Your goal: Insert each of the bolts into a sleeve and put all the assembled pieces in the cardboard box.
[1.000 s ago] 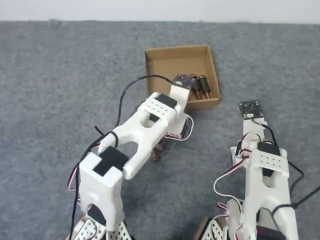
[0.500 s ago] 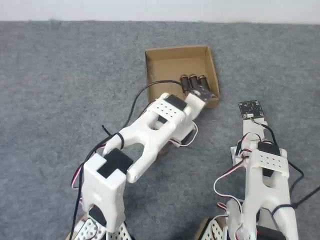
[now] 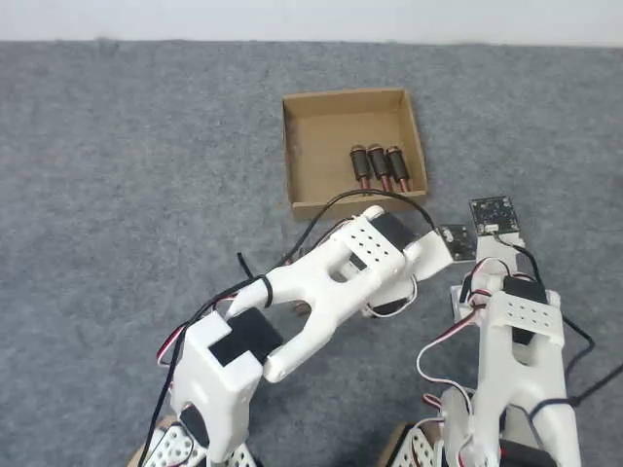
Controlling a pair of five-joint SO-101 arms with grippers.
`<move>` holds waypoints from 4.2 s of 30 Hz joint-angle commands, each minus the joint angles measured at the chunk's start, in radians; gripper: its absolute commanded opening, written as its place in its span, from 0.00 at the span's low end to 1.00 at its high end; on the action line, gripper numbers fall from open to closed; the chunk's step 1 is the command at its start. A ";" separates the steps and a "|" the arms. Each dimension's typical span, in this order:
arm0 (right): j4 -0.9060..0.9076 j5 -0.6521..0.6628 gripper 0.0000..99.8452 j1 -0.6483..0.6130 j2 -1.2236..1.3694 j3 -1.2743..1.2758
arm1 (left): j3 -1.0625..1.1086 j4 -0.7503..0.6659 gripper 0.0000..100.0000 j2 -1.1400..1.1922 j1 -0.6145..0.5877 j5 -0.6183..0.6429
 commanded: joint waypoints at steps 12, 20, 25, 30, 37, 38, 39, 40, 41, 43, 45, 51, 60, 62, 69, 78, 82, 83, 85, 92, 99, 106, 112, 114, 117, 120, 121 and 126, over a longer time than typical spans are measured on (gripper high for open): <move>-0.018 -0.002 0.01 0.004 -0.024 -0.005 | 0.041 -0.087 0.14 -0.041 0.026 0.046; -0.018 -0.017 0.01 0.076 -0.035 -0.014 | 0.148 -0.160 0.14 -0.189 -0.080 0.114; -0.018 -0.095 0.01 0.139 -0.036 -0.035 | 0.166 -0.173 0.14 -0.196 -0.133 0.173; -0.048 -0.164 0.01 0.202 -0.036 -0.046 | 0.165 -0.167 0.14 -0.227 -0.110 0.219; -0.059 -0.181 0.01 0.217 -0.033 -0.046 | 0.216 -0.132 0.14 -0.396 -0.077 0.222; -0.059 -0.180 0.01 0.217 -0.031 -0.046 | 0.242 -0.130 0.14 -0.434 -0.077 0.222; -0.059 -0.180 0.01 0.216 -0.030 -0.046 | 0.269 -0.130 0.14 -0.473 -0.075 0.221; -0.059 -0.180 0.01 0.216 -0.030 -0.046 | 0.298 -0.130 0.14 -0.512 -0.075 0.219; -0.059 -0.180 0.01 0.206 -0.028 -0.046 | 0.328 -0.130 0.14 -0.551 -0.075 0.219; -0.059 -0.178 0.01 0.189 -0.025 -0.044 | 0.392 -0.137 0.14 -0.621 -0.075 0.221; -0.059 -0.176 0.01 0.186 -0.024 -0.044 | 0.449 -0.140 0.14 -0.672 -0.075 0.222; -0.061 -0.150 0.01 0.182 -0.024 -0.035 | 0.613 -0.256 0.14 -0.713 -0.075 0.224; -0.061 -0.138 0.01 0.163 -0.024 -0.034 | 0.688 -0.344 0.09 -0.712 -0.077 0.456; -0.061 -0.137 0.01 0.163 -0.024 -0.032 | 0.691 -0.387 0.02 -0.694 -0.077 0.462; -0.061 -0.137 0.01 0.163 -0.024 -0.032 | 0.665 -0.408 0.01 -0.511 -0.060 0.459; -0.061 -0.135 0.01 0.162 -0.024 -0.032 | 0.665 -0.364 0.01 -0.566 0.005 0.462; -0.061 -0.135 0.01 0.162 -0.024 -0.032 | 0.661 -0.365 0.01 -0.574 0.000 0.463; -0.061 -0.135 0.01 0.162 -0.024 -0.032 | 0.661 -0.368 0.01 -0.574 0.000 0.463; -0.061 -0.135 0.01 0.162 -0.024 -0.032 | 0.661 -0.370 0.01 -0.574 0.000 0.463; -0.061 -0.135 0.01 0.162 -0.024 -0.032 | 0.668 -0.371 0.01 -0.563 0.000 0.555; -0.061 -0.135 0.01 0.162 -0.024 -0.032 | 0.664 -0.371 0.01 -0.520 -0.002 0.603; -0.061 -0.135 0.01 0.162 -0.024 -0.032 | 0.538 -0.319 0.01 -0.307 -0.003 0.605; -0.061 -0.135 0.01 0.160 -0.024 -0.032 | 0.460 -0.293 0.01 -0.252 -0.094 0.605; -0.061 -0.135 0.01 0.148 -0.024 -0.032 | 0.435 -0.293 0.01 -0.252 -0.132 0.605; -0.061 -0.133 0.01 0.142 -0.024 -0.026 | 0.400 -0.295 0.01 -0.252 -0.180 0.605; -0.061 -0.133 0.01 0.142 -0.024 -0.026 | 0.392 -0.328 0.01 -0.252 -0.204 0.605; -0.061 -0.133 0.01 0.142 -0.024 -0.026 | 0.392 -0.347 0.01 -0.245 -0.209 0.605; -0.061 -0.133 0.01 0.142 -0.024 -0.025 | 0.421 -0.483 0.01 -0.242 -0.204 0.606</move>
